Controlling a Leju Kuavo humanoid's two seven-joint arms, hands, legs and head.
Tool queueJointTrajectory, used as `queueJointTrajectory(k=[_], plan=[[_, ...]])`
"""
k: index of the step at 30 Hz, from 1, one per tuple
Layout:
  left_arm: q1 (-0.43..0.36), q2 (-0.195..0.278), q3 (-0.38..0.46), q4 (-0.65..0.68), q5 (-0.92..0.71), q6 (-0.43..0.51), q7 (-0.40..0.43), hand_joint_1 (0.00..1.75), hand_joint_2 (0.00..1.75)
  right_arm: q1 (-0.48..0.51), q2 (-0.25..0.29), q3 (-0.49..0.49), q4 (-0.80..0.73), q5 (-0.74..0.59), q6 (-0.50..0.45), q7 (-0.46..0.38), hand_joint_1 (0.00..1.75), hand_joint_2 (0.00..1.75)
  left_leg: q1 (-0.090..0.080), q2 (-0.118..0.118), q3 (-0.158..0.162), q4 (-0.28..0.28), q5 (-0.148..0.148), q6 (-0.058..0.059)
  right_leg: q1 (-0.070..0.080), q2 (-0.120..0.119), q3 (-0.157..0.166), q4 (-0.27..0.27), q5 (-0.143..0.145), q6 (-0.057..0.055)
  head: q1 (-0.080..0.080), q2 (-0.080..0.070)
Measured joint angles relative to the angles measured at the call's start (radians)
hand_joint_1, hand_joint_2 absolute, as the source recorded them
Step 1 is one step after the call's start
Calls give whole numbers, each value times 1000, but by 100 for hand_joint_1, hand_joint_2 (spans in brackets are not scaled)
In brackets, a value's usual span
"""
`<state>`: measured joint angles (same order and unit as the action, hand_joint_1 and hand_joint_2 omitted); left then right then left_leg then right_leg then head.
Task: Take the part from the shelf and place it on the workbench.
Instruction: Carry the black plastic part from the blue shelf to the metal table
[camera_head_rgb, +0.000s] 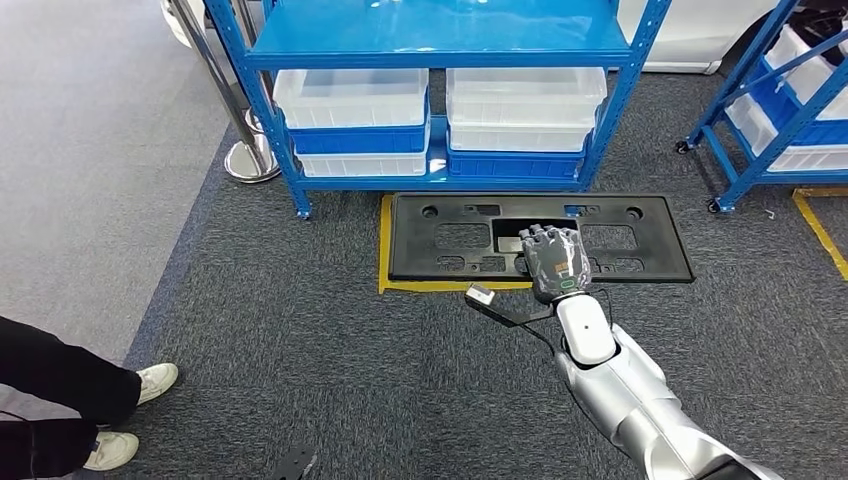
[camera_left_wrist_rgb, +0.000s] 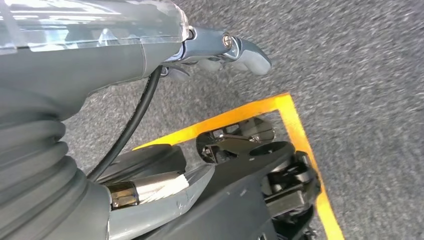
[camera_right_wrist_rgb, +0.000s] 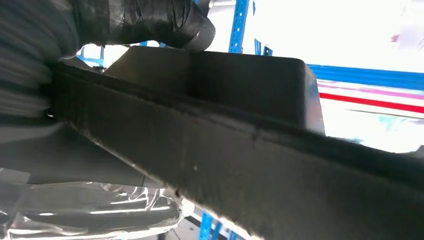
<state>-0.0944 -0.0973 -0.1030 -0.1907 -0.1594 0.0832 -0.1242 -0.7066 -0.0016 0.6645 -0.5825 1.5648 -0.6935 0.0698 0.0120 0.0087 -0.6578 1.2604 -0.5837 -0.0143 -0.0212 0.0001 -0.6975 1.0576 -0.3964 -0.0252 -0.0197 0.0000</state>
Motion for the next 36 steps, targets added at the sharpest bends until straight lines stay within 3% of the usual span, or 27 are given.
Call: queueJointTrajectory(k=[2, 3, 4, 7, 9, 12, 13, 14, 15, 17, 19, 23, 30, 36], plan=[[-2, 0, 0, 0, -1, 2, -1, 0, 175, 0, 0, 0, 0, 0, 0, -1, 169, 175, -3, 0, 90, -145, 44, 10, 2, 0, -8, 0, 12, 7, 0, 0], [-3, 1, 0, 0, -1, 2, -2, 0, 175, 0, 1, -2, 0, 0, 0, -1, 169, 175, -5, 0, 121, -201, 56, 15, 2, 0, -10, -1, 18, 12, 0, 0], [-3, 1, 0, 0, -2, 3, -2, 0, 175, 0, 2, -3, 1, 0, 0, -1, 169, 175, -9, 0, 136, -233, 60, 20, 2, -1, -12, -2, 24, 19, 0, 0], [-1, 1, 1, 0, -2, 3, -2, 0, 175, 1, 4, -7, 1, 0, 0, -2, 169, 175, -12, 1, 133, -248, 77, 35, 0, -3, -13, -11, 39, 39, 1, 0], [-1, 1, 1, 0, -2, 3, -2, 0, 175, 0, 4, -9, 2, -1, 0, -2, 169, 175, -7, 4, 131, -260, 98, 49, 1, -2, -31, 28, 6, 48, 2, 0], [-1, 0, 1, 0, -2, 3, -2, 0, 175, 4, 3, -11, 4, -2, 0, -3, 169, 175, -7, 5, 118, -262, 114, 60, 1, 0, -99, 212, -101, 55, 2, 0], [0, 0, 1, 0, -2, 3, -2, 0, 175, 7, 3, -11, 6, -2, 0, -3, 169, 175, -8, 5, 114, -260, 115, 60, 0, 0, -111, 256, -117, 57, 2, 0], [0, 0, 1, 0, -2, 3, -2, 0, 175, 9, 3, -11, 7, -2, 0, -3, 169, 175, -8, 5, 111, -258, 116, 60, -1, 0, -105, 264, -115, 57, 2, 0], [1, 0, 1, 0, -2, 3, -2, 0, 175, 11, 3, -11, 8, -2, 0, -3, 169, 175, -8, 4, 109, -254, 116, 58, -1, -1, -79, 231, -96, 57, 2, 0], [1, -1, 1, 0, -2, 3, -2, 0, 175, 10, 3, -12, 8, -2, 0, -3, 169, 175, -9, 2, 105, -245, 110, 52, -1, -1, 1, 101, -50, 51, 3, 0], [-1, -1, 1, 0, -2, 3, -2, 0, 175, 8, 3, -14, 9, -2, 0, -4, 169, 175, -14, 2, 97, -232, 103, 43, 1, -2, 47, 13, -36, 40, 1, 0], [0, -1, 1, 0, -2, 3, -3, 0, 175, 11, 3, -16, 10, -4, 0, -5, 169, 175, -17, 1, 90, -232, 105, 47, 4, 1, 46, -3, -38, 32, 0, 0], [2, 0, 5, 0, -8, 3, -12, 0, 175, 11, 10, -42, 14, -43, 0, -43, 169, 175, -17, 1, 90, -237, 108, 42, 3, -1, 43, -3, -36, 24, 0, 0], [1, 2, 6, 0, -21, 3, -16, 0, 175, 12, 14, -74, 17, -35, 0, -44, 169, 175, -16, 3, 89, -243, 118, 48, 2, 0, 45, -10, -27, 37, 0, 0]])
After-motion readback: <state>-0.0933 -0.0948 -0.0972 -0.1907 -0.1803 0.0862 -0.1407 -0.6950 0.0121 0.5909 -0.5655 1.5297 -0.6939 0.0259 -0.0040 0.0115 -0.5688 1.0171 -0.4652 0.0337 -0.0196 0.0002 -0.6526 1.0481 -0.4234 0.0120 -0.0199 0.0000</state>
